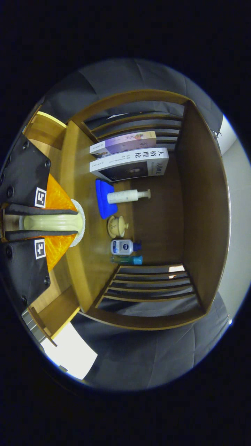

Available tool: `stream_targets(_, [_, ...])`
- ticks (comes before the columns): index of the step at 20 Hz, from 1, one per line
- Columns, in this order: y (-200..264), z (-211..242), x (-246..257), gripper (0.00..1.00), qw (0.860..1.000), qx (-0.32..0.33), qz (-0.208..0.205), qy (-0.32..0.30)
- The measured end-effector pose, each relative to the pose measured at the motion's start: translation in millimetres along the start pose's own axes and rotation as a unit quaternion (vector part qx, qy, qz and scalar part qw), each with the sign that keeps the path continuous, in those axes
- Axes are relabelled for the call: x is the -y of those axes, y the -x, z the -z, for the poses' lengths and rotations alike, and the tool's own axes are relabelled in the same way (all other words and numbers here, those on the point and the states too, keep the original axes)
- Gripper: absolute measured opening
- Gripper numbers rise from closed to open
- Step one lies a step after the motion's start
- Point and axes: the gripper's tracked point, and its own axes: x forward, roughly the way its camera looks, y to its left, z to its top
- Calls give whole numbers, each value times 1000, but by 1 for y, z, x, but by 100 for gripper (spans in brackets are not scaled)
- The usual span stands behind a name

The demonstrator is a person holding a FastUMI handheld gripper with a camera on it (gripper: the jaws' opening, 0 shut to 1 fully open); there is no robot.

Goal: Pull open the drawer, take out the items inside it, and place them on the countertop above the cabinet.

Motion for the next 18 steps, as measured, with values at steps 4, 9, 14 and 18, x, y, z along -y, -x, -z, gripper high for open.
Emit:
stream_targets(4, [-30,-22,-7,19,1000,0,-20,24])
stream_targets(9, [-74,-40,-2,19,1000,-9,-21,17])
stream_targets(14, [-114,-23,-2,19,999,-39,-27,25])
stream_targets(18, [-127,-19,-5,22,998,-39,-41,30])
